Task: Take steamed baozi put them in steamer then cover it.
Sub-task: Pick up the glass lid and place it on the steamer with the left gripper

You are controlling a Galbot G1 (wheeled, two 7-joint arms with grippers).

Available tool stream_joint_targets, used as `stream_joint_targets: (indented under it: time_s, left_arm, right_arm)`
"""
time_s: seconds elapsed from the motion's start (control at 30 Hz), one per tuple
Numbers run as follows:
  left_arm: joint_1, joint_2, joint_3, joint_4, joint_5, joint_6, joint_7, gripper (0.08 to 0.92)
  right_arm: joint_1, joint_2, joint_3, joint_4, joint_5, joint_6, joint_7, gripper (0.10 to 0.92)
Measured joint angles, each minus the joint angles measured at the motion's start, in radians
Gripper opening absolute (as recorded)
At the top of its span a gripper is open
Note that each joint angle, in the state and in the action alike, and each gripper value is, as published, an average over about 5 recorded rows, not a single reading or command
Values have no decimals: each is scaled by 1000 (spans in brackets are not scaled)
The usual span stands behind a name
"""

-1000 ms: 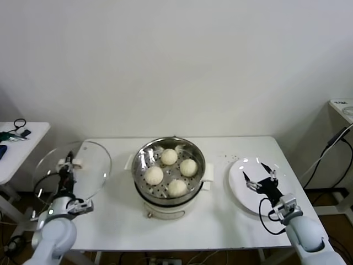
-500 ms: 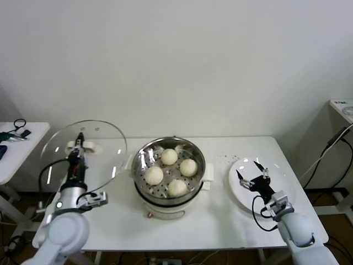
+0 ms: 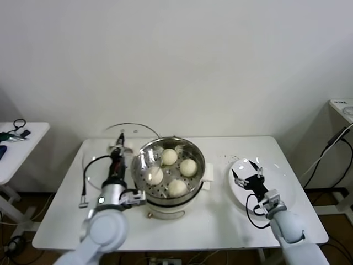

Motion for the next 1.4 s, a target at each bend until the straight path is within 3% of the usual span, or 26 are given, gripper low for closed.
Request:
stream_joint_targets:
  time_s: [0.4,0.77,1.4]
  left_arm:
    - [-119,-184,160,96,114,0,101,151]
    - [-147,-319,201,206,184,-1,140,151]
    - [-134,-367,189,253,232,-1,178,151]
  right_arm:
    - [-4,27,27,-12,-23,13,0,823]
    - [-11,35,58,-22,-39,24,-5,823]
    - [1,49,66,-46,-58,35,-11,823]
